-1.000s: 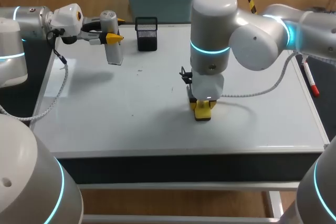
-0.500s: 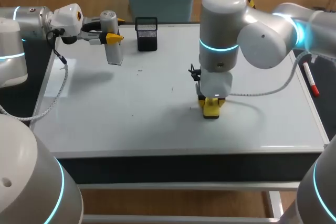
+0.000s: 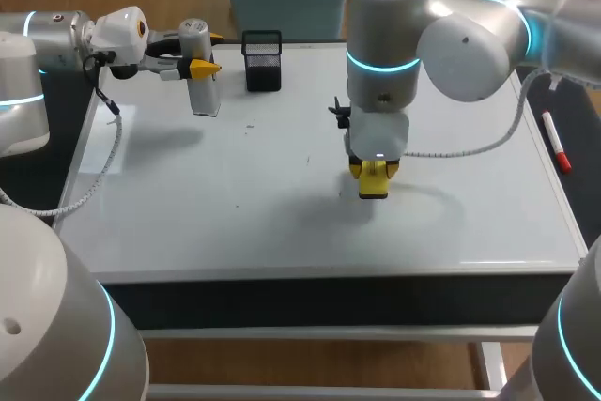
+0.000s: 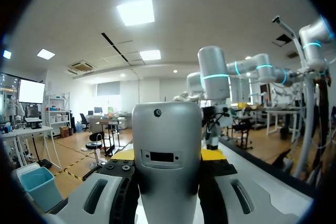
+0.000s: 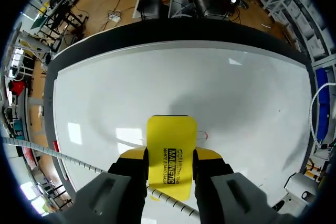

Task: Pick up the inspection probe, press it on each red-marked spot on the whiteboard one by one, put down the probe, pick up the eraser, and wipe off all the red marks.

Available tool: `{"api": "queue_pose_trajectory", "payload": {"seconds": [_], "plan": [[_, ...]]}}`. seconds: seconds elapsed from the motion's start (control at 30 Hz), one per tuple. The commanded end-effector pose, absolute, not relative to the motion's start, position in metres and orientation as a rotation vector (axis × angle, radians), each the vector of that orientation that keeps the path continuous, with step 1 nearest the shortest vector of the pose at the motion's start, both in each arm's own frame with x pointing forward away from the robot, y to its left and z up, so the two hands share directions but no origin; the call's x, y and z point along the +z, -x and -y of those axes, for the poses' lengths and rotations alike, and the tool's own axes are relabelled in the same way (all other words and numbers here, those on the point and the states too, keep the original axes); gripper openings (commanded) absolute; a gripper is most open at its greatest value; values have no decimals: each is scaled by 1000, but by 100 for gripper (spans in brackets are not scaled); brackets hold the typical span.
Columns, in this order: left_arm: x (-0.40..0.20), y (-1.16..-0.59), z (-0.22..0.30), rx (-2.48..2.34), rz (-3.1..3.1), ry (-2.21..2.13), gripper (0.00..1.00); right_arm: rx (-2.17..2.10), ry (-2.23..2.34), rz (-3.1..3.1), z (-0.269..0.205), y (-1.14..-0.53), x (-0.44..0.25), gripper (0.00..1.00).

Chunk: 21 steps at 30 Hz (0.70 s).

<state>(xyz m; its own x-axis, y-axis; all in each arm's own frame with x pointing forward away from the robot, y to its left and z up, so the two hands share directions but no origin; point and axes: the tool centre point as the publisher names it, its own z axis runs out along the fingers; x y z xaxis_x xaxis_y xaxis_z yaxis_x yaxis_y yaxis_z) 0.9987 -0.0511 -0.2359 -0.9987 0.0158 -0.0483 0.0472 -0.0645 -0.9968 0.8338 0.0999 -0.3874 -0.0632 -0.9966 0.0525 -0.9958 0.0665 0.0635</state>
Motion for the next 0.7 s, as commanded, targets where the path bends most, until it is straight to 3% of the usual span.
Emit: {"api": "queue_pose_trajectory", "payload": {"seconds": [0.03,0.7], "plan": [[-234,-998,51,-2273,-2134,-71,0,-28,-2098,2213,-112,-837,-389,0],[-234,-998,51,-2273,-2134,-71,0,-55,-2216,2123,-162,-825,-416,0]]}}
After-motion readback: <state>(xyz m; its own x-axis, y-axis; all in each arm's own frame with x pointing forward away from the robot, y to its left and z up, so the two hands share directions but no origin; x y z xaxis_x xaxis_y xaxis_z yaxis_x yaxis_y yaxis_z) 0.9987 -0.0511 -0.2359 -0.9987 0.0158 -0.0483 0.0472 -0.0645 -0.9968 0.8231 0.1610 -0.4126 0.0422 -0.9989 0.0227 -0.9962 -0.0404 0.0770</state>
